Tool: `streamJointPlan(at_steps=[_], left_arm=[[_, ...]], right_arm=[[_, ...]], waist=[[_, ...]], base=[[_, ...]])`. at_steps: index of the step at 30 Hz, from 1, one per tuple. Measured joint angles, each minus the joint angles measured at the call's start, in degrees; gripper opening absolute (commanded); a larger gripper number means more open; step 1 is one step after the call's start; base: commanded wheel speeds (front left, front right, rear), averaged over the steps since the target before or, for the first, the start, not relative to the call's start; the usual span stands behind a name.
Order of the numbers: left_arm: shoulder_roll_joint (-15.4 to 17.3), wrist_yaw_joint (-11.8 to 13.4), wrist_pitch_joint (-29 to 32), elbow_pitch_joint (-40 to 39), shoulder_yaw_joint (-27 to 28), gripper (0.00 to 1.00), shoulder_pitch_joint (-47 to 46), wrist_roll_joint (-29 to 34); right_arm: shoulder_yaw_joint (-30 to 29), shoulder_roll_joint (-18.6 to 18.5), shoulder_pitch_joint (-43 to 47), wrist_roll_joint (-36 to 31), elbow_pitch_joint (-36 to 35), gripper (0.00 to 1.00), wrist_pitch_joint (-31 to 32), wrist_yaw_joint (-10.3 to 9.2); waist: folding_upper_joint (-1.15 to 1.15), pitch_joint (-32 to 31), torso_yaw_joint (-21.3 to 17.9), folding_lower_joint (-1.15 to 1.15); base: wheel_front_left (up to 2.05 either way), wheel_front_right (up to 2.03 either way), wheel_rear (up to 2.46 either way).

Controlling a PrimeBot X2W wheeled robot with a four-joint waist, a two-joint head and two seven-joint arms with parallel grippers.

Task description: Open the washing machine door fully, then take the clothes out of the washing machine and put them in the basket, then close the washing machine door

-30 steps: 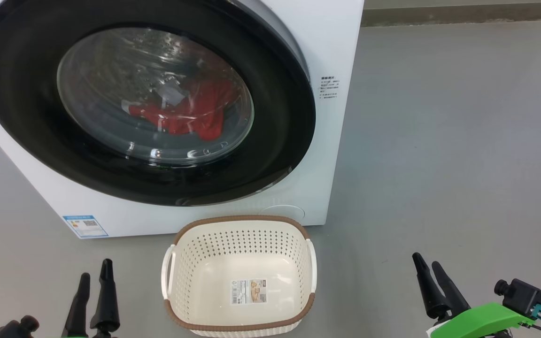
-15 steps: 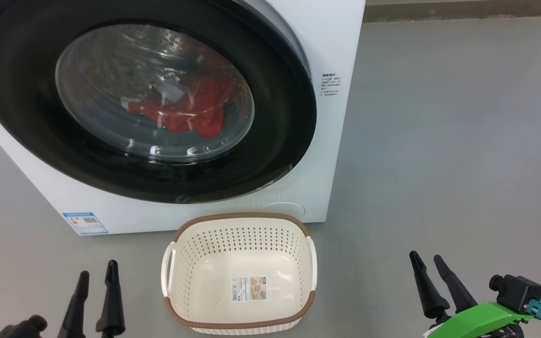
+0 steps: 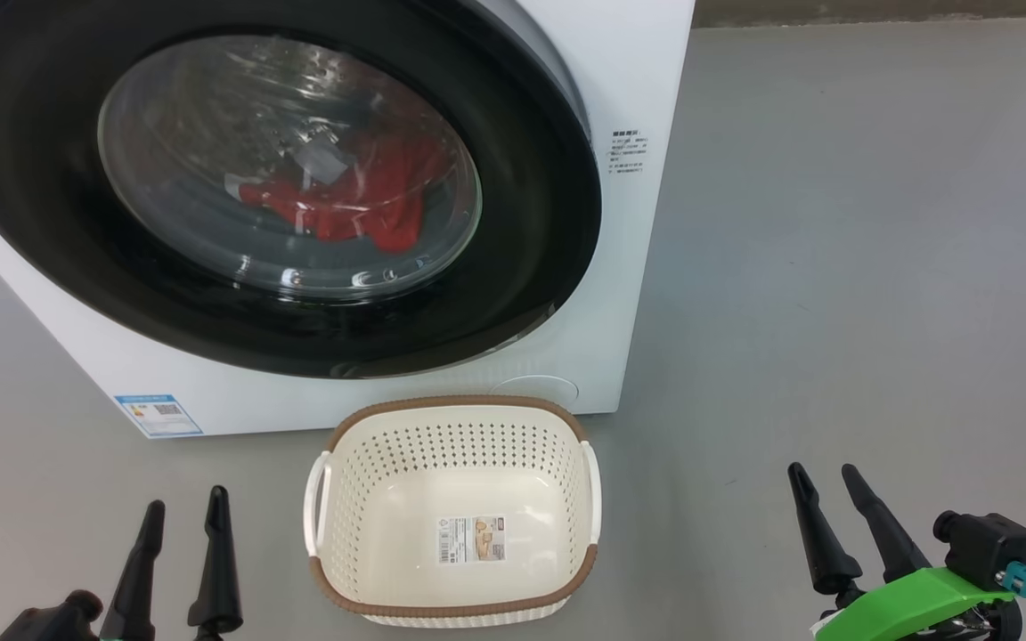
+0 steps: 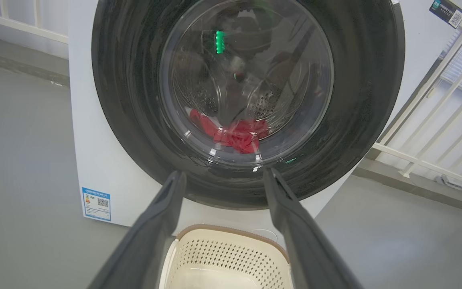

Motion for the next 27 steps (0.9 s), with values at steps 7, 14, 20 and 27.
streamJointPlan(at_steps=[7, 14, 20, 27], left_arm=[[0.08, 0.0, -1.02, -0.21, -0.32, 1.0, 0.0, 4.26], [0.13, -0.01, -2.53, -0.75, -0.31, 1.0, 0.02, 9.76], [0.18, -0.01, -3.49, -1.76, -0.41, 1.0, 0.15, 13.68], [0.23, 0.0, -4.04, -2.14, -0.64, 1.0, 0.85, 16.62]], right_arm=[[-1.35, 0.59, 0.02, -5.15, -0.76, 1.0, -1.02, 0.0], [-3.1, 1.31, 0.07, -11.55, -1.78, 1.0, -2.36, 0.0], [-4.27, 1.56, 0.38, -16.18, -2.78, 1.0, -3.46, 0.0], [-5.02, 1.63, 1.12, -19.47, -3.79, 1.0, -4.03, 0.0]], waist=[[0.0, 0.35, -0.29, 0.0], [0.0, 0.59, -0.93, 0.0], [0.0, 0.64, -1.12, 0.0], [0.0, 0.54, -0.99, 0.0]], base=[[0.0, 0.0, 0.0], [0.0, 0.0, 0.0], [0.0, 0.0, 0.0], [0.0, 0.0, 0.0]])
